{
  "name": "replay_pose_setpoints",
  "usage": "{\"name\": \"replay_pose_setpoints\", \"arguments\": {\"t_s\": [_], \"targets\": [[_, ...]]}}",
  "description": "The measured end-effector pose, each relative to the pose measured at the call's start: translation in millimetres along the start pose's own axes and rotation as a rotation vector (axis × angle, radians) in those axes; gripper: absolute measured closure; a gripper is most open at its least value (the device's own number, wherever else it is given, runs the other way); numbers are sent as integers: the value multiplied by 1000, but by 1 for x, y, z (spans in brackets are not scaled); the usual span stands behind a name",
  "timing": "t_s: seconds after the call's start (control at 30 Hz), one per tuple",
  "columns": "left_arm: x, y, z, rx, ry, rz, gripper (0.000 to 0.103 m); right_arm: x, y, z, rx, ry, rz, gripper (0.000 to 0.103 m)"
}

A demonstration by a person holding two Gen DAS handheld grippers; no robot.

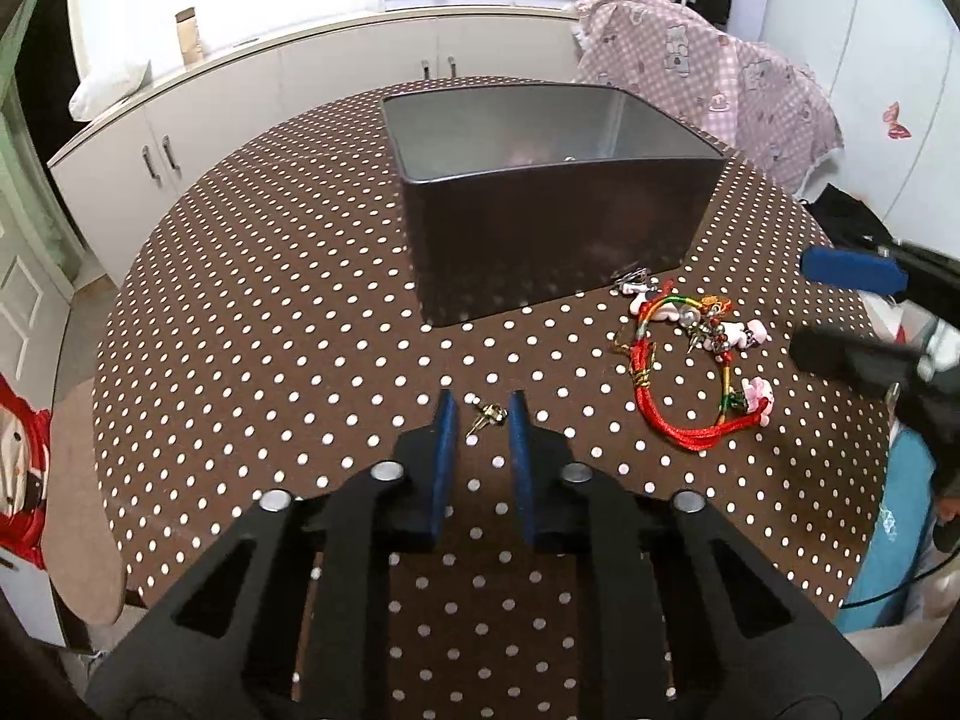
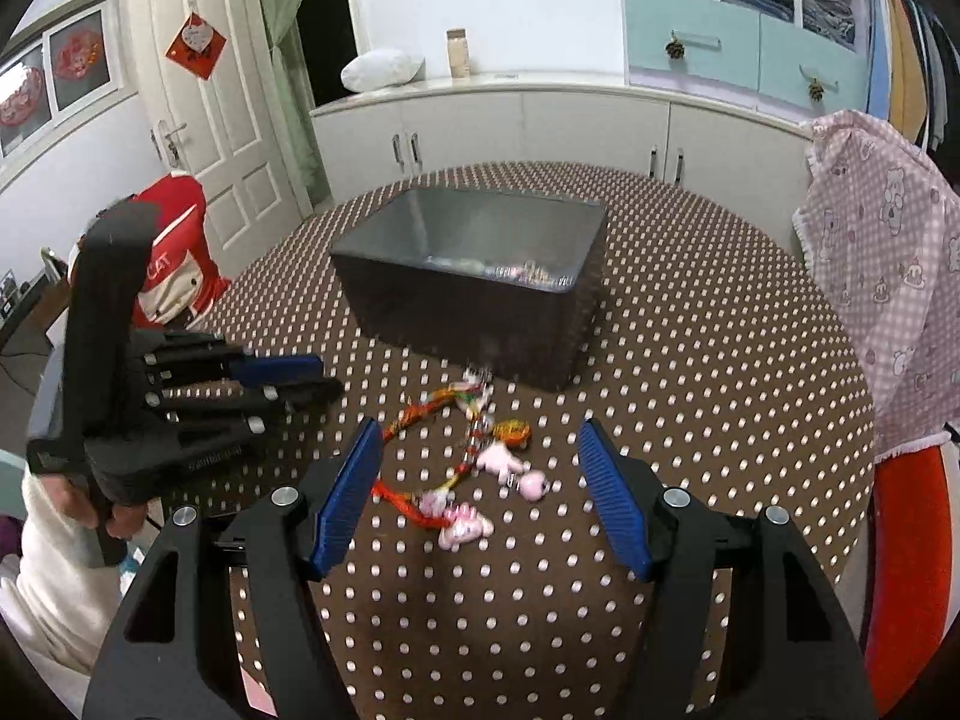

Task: Organize jewelry
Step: 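Grasp the small silver charm with the left tool while the right tool grasps the red string keychain, then carry both held charms over the box and open both tools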

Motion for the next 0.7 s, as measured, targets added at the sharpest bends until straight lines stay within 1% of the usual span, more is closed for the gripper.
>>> {"name": "replay_pose_setpoints", "arguments": {"t_s": [0.03, 0.07, 0.1, 0.13, 0.2, 0.3, 0.37, 0.53, 0.63, 0.7], "targets": [[-1, -1, 1, 0, 6, 7, 91, -2, -2, 0, -5, 10, 4, 43], [-4, -4, 4, 2, 8, 9, 91, -5, -7, -2, -18, 30, 7, 54], [-5, -6, 5, 6, 11, 8, 91, -7, -10, -3, -28, 50, 3, 62], [-5, -5, 4, 9, 11, 8, 91, -8, -11, -3, -34, 61, -2, 65], [-8, -6, 5, 16, 5, 18, 91, -7, -16, -7, -51, 68, -13, 74], [-8, -6, 5, 29, 5, 22, 91, -8, -19, -13, -70, 73, -24, 83], [-8, -8, 7, 36, 7, 15, 91, -9, -19, -17, -82, 91, -32, 85], [-8, -15, 19, 60, -5, 30, 91, -9, -10, -27, -91, 68, -31, 85], [-7, -17, 23, 68, -11, 37, 91, -9, -7, -36, -108, 35, -29, 85], [-7, -17, 25, 73, -13, 42, 91, -11, -4, -41, -97, 7, -6, 85]]}}
Point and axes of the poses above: each gripper's, at about its wrist camera, not at the fingertips, and z roughly against the way its jaws point, x to its right, y to its top, the point moved 8 cm from there along -z, roughly the way its jaws point, and after that the axes turned 1 degree about z, right-handed, at the moved point
